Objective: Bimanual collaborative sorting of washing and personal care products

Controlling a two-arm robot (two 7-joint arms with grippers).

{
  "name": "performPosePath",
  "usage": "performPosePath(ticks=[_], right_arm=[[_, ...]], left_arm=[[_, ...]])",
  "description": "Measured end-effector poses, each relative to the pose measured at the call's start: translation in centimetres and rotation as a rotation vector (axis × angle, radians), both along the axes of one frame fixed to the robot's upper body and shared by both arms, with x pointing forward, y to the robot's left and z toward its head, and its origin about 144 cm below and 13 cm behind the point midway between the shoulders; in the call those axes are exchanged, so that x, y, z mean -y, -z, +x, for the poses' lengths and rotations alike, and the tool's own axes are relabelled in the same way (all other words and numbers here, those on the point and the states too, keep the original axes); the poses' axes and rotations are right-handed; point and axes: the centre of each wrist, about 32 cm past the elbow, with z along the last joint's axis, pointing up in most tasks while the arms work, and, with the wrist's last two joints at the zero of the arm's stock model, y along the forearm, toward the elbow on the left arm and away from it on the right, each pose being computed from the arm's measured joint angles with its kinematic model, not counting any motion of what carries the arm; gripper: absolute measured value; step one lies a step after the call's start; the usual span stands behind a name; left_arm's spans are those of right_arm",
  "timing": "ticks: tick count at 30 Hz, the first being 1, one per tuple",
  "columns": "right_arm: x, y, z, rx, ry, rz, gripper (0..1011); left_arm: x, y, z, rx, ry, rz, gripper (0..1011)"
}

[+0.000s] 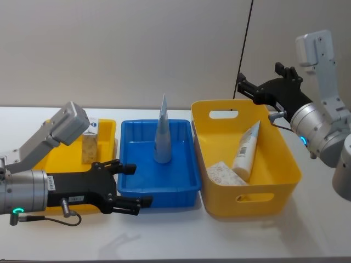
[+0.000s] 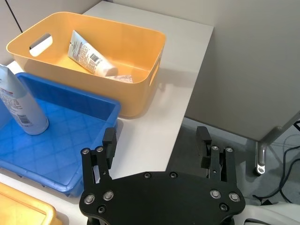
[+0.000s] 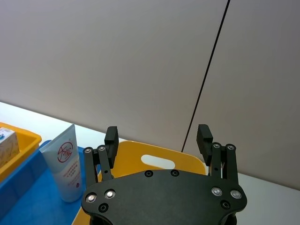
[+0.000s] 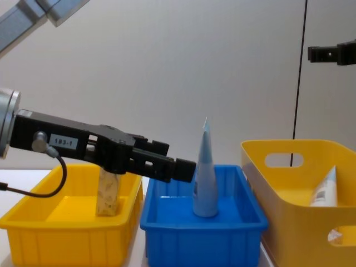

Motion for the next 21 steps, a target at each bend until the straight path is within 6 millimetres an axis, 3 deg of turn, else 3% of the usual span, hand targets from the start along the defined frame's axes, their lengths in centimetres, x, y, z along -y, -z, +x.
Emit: performPosePath(ticks=[21], right_arm=[[0.3,-0.1,-0.5,0.004,-0.075,0.013,1002]], left_arm=[[-0.3,1.5,-0.4,0.024,-0.055,-0.112,1001]])
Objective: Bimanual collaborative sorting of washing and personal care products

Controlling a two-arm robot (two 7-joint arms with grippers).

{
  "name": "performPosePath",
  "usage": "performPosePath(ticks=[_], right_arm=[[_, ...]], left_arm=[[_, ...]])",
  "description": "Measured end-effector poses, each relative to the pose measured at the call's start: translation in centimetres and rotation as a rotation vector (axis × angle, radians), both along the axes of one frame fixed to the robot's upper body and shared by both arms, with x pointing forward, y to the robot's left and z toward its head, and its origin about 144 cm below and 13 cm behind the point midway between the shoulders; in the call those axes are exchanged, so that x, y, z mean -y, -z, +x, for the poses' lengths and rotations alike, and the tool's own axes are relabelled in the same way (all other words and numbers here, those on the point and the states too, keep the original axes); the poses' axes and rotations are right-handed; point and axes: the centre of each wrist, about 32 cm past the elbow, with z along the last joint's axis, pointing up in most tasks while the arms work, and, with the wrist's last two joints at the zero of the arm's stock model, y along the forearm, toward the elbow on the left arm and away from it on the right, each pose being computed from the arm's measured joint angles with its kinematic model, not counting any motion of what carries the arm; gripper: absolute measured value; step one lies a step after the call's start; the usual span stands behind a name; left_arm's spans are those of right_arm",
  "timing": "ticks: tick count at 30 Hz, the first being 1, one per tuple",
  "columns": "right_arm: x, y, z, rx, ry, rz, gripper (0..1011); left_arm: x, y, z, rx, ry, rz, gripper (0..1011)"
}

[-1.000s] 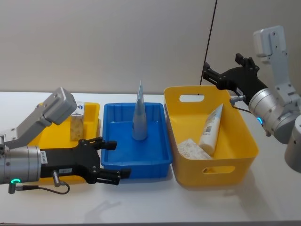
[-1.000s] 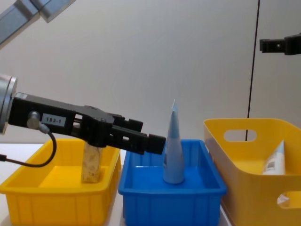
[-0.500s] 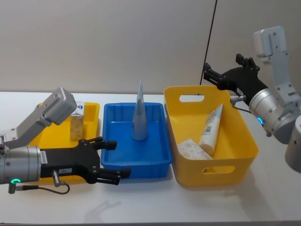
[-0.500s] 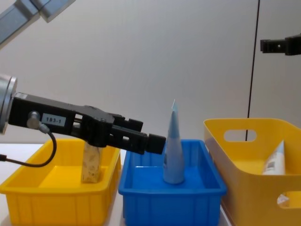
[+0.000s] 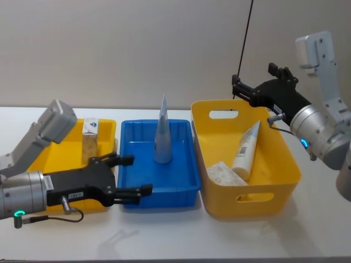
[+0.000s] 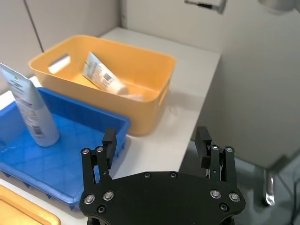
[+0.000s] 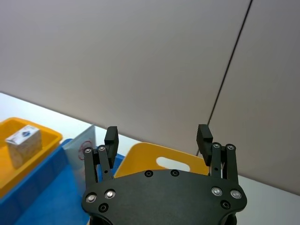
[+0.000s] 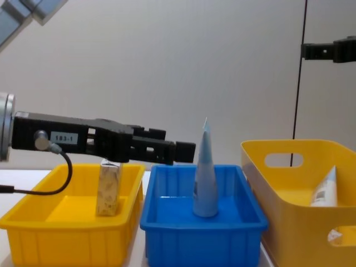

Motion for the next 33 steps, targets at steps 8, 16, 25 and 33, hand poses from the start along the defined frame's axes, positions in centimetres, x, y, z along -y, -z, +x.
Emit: performPosePath(ticks=[8,16,25,33], right_arm=[[0.7,-0.2,-0.7,-0.011,-0.111,0.022,1002],[1.5,-0.2,-1.4,-0.038,-0.207,0.039,1002],[2.6,-0.2,-2.5,-0.094,-0.335,0.059,1002],[3.1,-0.1,-3.3,-0.127,-0.408,0.072,1002]], left_arm=[[-0.2,1.4,-0.7,0.021,-0.089,-0.105,1002],[-0.2,2.8,-1.2,0.043,-0.201,-0.218,1002],[0.0,3.8,-1.2,0.059,-0.288,-0.287,1002],[0.1,3.7,-0.9,0.069,-0.309,-0.286,1002]])
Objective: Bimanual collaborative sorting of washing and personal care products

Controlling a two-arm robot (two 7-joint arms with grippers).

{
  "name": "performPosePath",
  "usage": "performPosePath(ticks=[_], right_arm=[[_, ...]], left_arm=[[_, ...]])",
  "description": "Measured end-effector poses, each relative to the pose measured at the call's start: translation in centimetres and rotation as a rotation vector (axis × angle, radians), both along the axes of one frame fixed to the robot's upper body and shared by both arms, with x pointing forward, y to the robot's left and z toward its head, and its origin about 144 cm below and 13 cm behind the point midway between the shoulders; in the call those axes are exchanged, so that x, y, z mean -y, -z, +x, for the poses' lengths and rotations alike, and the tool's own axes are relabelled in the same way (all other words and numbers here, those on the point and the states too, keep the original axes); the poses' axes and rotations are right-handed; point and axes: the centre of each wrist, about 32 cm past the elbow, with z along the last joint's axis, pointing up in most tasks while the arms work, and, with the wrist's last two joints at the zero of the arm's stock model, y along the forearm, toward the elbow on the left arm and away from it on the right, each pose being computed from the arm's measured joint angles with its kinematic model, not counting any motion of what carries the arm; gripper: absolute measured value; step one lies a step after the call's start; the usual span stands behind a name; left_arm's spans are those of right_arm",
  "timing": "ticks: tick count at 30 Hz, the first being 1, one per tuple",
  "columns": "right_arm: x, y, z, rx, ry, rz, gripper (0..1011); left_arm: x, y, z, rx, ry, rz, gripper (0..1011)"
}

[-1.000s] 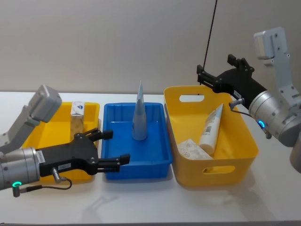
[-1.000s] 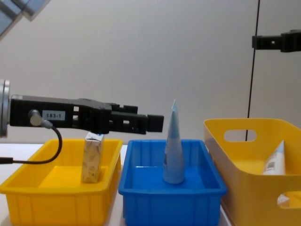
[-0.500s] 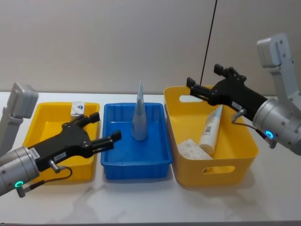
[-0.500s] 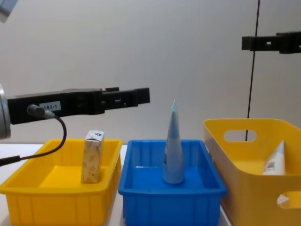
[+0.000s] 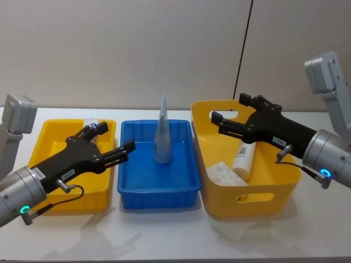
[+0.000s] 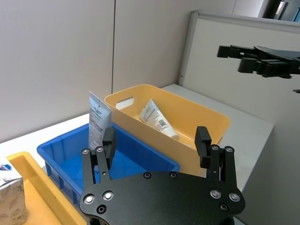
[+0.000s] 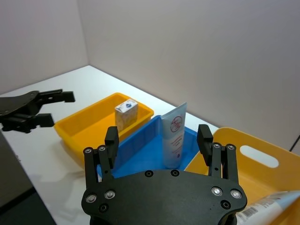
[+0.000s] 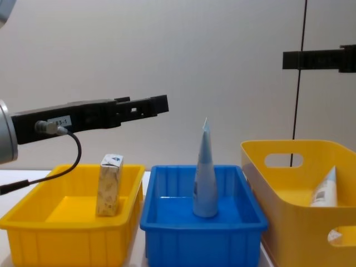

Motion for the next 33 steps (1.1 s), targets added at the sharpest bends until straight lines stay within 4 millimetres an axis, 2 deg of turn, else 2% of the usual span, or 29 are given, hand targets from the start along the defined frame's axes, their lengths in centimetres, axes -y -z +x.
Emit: performPosePath(ticks=[33], right_arm=[[0.34,0.01,-0.73,-0.031,-0.068,0.011,1002]], left_arm=[[0.27,-0.23,0.54,0.006,-0.014,0.018,1002]])
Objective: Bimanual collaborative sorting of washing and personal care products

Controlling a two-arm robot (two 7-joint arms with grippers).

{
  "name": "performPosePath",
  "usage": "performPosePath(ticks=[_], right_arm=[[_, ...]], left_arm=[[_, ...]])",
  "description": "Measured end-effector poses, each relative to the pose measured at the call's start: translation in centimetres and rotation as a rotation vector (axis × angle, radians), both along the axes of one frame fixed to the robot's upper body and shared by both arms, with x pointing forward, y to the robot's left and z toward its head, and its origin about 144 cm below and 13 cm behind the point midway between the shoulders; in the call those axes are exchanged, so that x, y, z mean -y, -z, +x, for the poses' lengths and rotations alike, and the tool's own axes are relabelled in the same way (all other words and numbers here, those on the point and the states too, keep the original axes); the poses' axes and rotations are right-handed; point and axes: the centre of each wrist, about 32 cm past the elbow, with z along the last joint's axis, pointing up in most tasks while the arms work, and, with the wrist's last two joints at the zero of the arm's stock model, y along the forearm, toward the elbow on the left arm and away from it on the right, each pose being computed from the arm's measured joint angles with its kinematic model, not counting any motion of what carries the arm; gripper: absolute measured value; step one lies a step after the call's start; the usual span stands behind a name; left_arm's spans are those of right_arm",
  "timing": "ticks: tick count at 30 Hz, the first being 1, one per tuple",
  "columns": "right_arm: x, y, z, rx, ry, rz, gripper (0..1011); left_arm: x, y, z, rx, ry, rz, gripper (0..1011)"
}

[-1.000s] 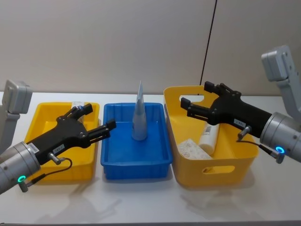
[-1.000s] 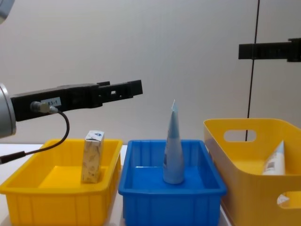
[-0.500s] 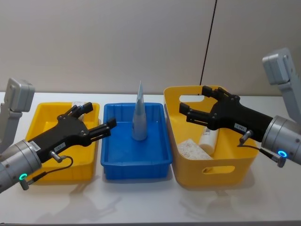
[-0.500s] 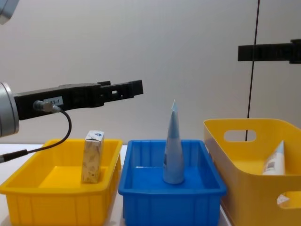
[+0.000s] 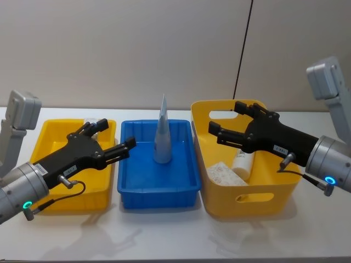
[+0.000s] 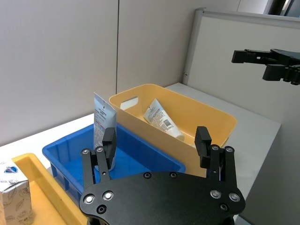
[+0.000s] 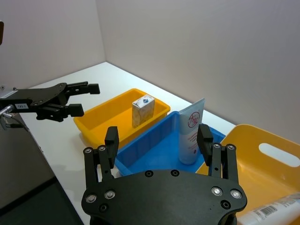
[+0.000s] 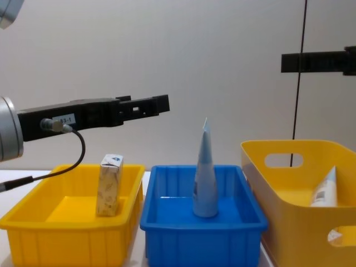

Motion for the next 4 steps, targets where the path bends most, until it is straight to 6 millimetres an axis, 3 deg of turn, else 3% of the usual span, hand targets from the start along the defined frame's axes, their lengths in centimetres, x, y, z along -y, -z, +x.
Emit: performPosePath(ticks=[4], right_arm=[[0.0,0.0,-0.01,-0.001,-0.001,0.0,1002]], left_arm=[[0.01,0.0,0.01,0.0,-0.001,0.0,1002]])
